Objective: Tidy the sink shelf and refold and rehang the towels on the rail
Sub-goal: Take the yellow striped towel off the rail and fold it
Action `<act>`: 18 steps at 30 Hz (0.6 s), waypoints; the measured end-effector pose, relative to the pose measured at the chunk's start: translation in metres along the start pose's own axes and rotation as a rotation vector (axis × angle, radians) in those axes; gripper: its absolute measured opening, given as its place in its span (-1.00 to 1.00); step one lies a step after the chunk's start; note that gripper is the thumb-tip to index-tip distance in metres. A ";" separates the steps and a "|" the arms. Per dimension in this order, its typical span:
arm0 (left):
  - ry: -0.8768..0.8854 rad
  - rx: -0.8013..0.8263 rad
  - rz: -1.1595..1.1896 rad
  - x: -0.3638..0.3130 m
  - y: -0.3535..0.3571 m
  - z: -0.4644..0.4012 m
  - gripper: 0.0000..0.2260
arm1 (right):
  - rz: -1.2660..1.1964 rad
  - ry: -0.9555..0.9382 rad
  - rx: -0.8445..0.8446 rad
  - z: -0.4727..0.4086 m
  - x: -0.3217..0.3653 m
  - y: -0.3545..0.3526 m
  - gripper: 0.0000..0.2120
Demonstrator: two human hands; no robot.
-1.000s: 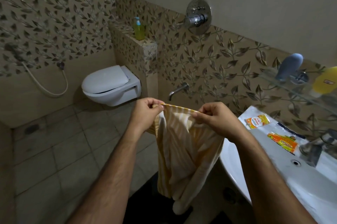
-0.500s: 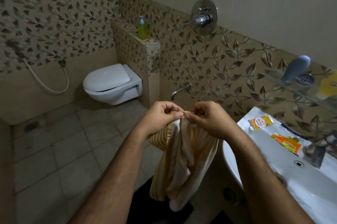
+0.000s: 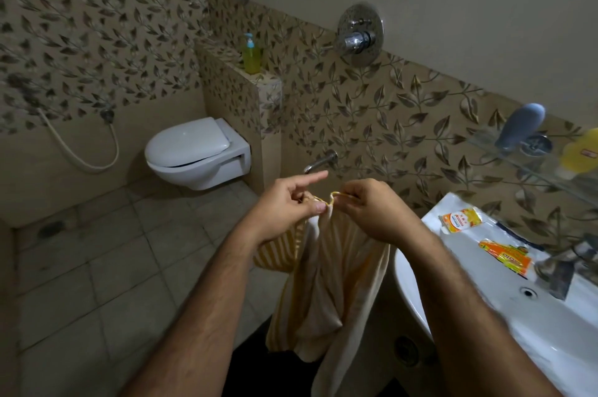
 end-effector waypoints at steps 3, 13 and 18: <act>-0.024 0.020 0.012 -0.003 0.000 0.003 -0.56 | 0.036 0.077 -0.093 -0.001 -0.002 -0.003 -0.73; -0.062 -0.065 -0.039 -0.001 0.009 -0.001 -0.81 | -0.122 -0.035 0.058 0.000 0.002 0.003 -0.69; -0.128 -0.340 -0.323 -0.015 -0.001 0.003 -0.86 | -0.205 -0.005 0.142 0.007 -0.003 0.005 -0.75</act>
Point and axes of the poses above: each hand's wrist, its own z-axis away from the middle knuckle, its own y-axis out of the palm, x = y × z, the point moved 4 cm from there along -z, towards the middle knuckle, and after that the axes turned 13 degrees about x, right-handed, at the moved point
